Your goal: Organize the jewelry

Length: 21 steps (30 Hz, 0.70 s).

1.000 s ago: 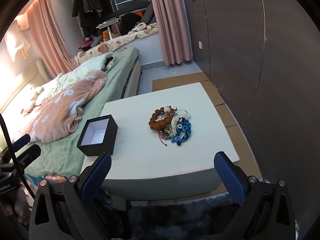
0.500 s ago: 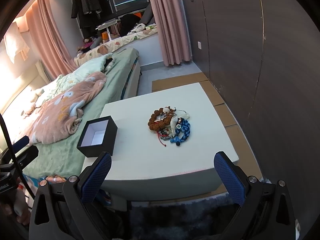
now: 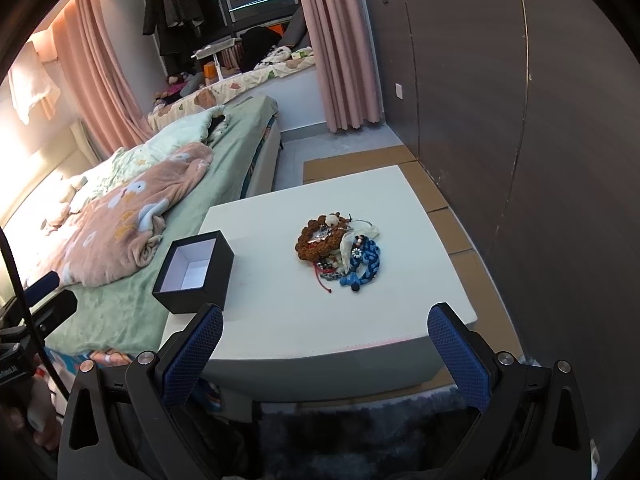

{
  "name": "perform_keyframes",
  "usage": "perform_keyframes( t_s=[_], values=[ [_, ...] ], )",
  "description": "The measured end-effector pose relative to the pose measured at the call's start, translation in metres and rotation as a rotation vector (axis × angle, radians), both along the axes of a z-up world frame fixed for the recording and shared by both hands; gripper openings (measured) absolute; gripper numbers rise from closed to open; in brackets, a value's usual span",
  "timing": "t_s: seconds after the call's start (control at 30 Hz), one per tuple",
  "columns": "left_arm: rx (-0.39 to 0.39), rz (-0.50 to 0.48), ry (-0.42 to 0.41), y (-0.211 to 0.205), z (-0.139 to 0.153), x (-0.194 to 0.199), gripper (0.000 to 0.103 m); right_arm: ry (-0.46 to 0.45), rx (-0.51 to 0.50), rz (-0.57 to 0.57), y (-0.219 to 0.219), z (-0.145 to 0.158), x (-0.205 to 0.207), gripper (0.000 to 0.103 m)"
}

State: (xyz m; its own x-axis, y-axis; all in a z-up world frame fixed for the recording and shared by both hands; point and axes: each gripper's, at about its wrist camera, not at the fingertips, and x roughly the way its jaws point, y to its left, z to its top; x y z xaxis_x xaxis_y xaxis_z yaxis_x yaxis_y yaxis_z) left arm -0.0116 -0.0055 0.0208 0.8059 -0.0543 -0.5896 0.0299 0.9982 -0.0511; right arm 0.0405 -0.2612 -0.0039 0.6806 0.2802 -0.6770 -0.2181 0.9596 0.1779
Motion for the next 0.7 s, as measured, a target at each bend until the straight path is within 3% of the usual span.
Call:
perform_keyframes(
  t_s=[0.4,0.7],
  values=[
    [-0.006,-0.018,0.010,-0.001,-0.003,0.010,0.102,-0.020,-0.001,-0.025,-0.010,-0.009,0.006,0.103],
    [-0.030,-0.051,0.034,-0.015,-0.011,0.041,0.102,0.013,0.049,-0.081,-0.034,-0.017,0.024,0.103]
  ],
)
